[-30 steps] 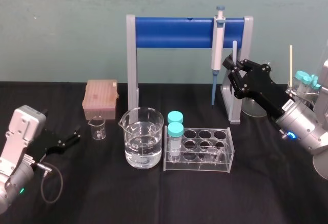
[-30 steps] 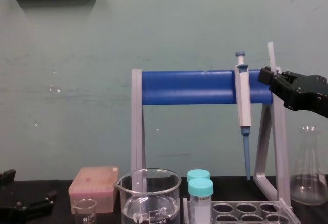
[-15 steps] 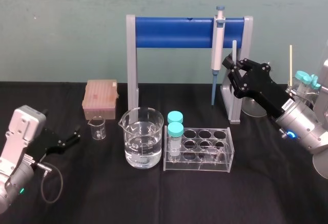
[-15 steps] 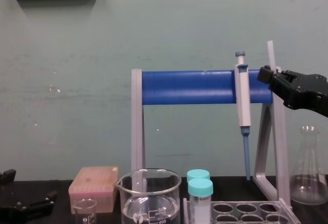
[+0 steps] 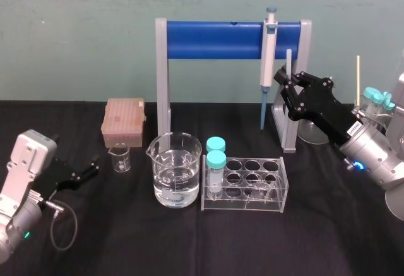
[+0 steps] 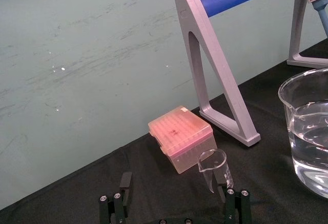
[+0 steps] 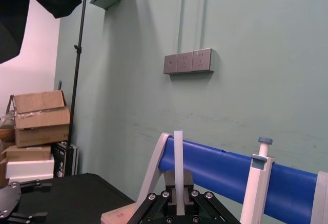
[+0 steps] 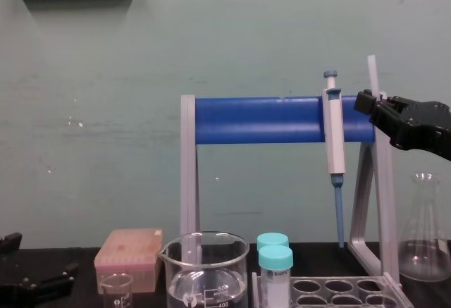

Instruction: Pick up the stirring rod with one hand, then place it down.

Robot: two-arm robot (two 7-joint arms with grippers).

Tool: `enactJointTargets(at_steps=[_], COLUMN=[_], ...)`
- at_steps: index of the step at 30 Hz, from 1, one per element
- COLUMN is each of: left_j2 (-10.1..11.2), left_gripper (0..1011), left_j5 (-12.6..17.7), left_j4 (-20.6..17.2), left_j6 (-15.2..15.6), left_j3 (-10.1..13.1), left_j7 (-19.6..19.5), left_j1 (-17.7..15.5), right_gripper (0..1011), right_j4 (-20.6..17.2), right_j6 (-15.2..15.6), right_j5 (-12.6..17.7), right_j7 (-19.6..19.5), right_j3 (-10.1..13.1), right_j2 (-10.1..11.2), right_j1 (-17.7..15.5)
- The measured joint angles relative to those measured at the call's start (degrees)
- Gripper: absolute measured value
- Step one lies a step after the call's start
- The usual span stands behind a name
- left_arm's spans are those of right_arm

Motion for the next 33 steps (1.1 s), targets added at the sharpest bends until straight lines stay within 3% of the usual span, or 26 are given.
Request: enactJointTargets(at_steps=[33], left_j2=[0.0], left_gripper=[1000], left_j5=[0.0], left_j4=[0.0], left_j6=[0.0], left_j3=[0.0], left_j7=[0.0], left_j1=[0.0], right_gripper=[71], right_j4=[0.0], right_j6=[0.0], right_j5=[0.0], right_j7=[0.0], right_j3=[0.0], right_j2=[0.0], right_j1=[0.0])
